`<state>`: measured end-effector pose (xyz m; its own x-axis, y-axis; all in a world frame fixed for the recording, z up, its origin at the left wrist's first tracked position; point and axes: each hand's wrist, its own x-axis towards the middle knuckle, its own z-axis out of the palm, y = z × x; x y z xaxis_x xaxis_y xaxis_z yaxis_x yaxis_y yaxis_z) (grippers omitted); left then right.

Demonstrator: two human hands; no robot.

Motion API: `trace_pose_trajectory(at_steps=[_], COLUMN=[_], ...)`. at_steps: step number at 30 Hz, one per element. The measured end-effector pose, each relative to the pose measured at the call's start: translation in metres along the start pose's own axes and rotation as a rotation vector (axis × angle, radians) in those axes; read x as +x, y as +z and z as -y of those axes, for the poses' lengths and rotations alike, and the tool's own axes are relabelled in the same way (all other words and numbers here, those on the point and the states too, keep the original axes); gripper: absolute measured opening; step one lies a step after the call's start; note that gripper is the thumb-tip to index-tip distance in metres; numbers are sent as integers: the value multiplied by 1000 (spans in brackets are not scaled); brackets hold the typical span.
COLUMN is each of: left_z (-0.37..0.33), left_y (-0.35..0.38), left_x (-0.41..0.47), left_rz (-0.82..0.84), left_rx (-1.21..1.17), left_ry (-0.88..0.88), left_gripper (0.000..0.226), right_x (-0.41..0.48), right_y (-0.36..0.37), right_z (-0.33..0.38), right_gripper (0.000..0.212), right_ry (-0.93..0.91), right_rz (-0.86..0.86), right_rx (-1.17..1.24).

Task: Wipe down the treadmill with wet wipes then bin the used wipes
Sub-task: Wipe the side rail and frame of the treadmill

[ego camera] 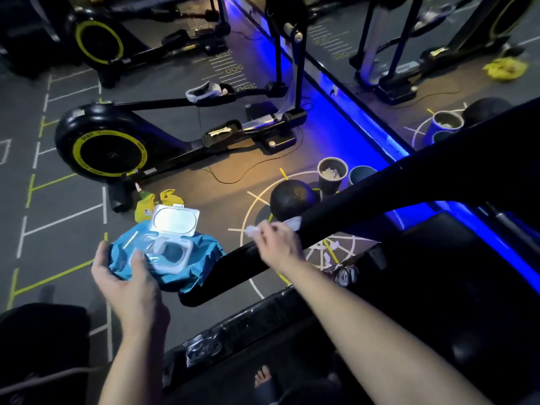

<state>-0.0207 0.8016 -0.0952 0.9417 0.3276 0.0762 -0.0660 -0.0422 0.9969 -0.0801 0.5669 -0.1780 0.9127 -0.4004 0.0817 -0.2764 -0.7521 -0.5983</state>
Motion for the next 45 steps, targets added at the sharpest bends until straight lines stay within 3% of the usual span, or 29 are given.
trace_pose_trajectory(at_steps=[2,4,8,10,13,15,17,23,27,30,33,36,38,40,42,43,45], left_z=[-7,-13,-21,-19,-14,-11,-8,-5,-6,-9,-12,-16,-20,-21,-21,-20,-20], left_y=[13,28,65,88,124,142,157,175,178,182,188,197,203,208,212,213,217], left_x=[-2,-5,-13,-21,-38,-50,-60,-79,-87,-92,-96,-103,-109,-113,-117,-120,-127], left_rz=[-8,-8,-16,-2,50,79,95,104,70,58,61,71,79,80,91,103,128], left_rx=[-9,-25,-53,-76,-83,-68,-48,15,57,57,57,25,5,8,11,10,18], left_ry=[22,28,6,-16,-38,-36,-33,-4,25,49,70,89,100,98,99,102,100], left_gripper=[56,55,55,56,55,54,56,54,56,59,58,56,56,55,55,55,55], right_x=[-3,-2,1,3,17,29,40,59,40,22,6,4,19,40,57,63,79], right_y=[15,15,-35,-71,-136,-188,-228,-218,-148,-107,-105,-128,-163,-215,-274,-300,-324], right_z=[19,28,-10,-56,-138,-178,-210,-261,-209,-170,-145,-153,-174,-205,-234,-246,-278], right_gripper=[15,8,14,18,30,33,26,40,31,35,17,20,19,13,16,20,27], right_ry=[-23,83,543,649,668,608,475,201,-94,-197,-202,44,273,425,421,367,256], right_rz=[165,255,-25,-105,-411,-671,-777,-408,-277,-132,19,62,-55,-359,-690,-762,-678], right_rx=[40,264,1165,1297,1188,870,571,-73,56,179,283,641,909,941,746,642,363])
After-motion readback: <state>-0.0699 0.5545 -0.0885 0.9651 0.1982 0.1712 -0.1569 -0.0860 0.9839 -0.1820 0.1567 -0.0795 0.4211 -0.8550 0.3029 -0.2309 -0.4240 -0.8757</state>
